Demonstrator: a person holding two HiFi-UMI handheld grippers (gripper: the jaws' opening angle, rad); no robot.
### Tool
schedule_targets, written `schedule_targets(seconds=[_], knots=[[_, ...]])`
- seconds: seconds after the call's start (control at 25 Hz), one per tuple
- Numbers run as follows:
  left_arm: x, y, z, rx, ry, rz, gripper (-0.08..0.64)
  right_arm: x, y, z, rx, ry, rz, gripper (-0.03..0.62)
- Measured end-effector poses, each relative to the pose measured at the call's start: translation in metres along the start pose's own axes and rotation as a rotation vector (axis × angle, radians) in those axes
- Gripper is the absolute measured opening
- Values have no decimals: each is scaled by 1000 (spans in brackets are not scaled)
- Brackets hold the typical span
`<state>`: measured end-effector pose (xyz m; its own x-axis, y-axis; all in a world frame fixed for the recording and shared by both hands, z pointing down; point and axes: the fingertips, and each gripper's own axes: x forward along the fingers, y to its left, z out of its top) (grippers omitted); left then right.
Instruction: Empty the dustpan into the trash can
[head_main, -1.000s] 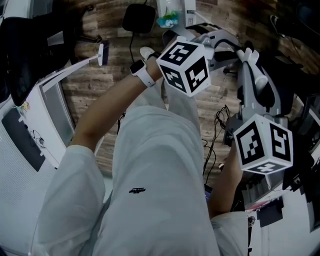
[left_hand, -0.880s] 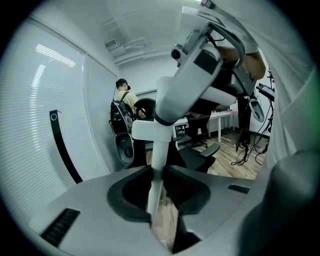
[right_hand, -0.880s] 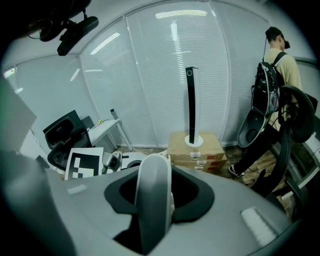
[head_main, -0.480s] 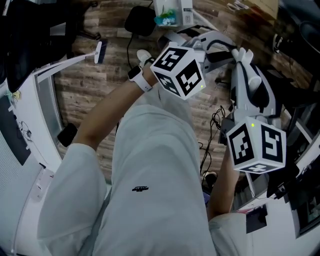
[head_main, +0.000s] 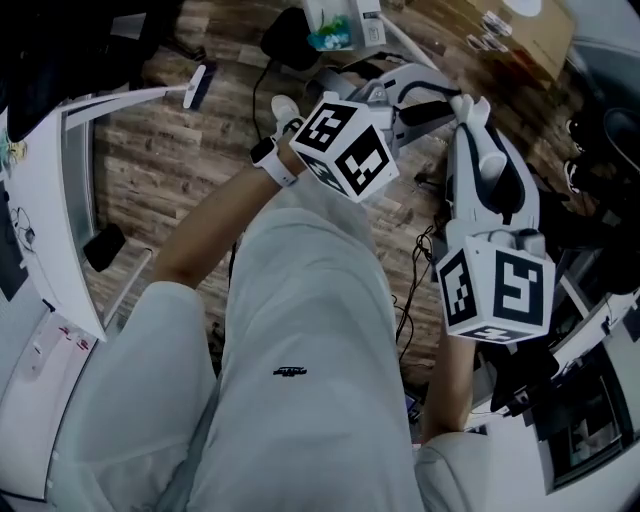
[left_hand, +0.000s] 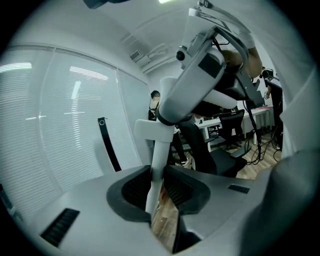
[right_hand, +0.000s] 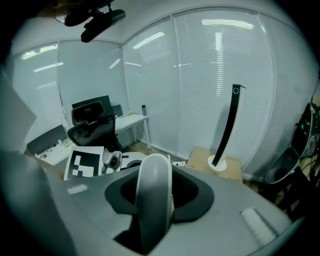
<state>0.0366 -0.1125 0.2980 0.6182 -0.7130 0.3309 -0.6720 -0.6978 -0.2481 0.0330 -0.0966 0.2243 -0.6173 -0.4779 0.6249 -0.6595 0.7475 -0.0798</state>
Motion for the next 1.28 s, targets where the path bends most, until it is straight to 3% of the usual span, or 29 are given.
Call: schedule_targets(seconds=[0.68,0.96,1.28], knots=[[-57,34,-46,-106,8,236,91,43,70,8,-322,0,150,120],[-76,34,-59,-131,9,287,95,48,97,2,-448,-27,190,117],[-94,21,-71,-115,28,293,100,43,122,-13,-624,-64,250,115]])
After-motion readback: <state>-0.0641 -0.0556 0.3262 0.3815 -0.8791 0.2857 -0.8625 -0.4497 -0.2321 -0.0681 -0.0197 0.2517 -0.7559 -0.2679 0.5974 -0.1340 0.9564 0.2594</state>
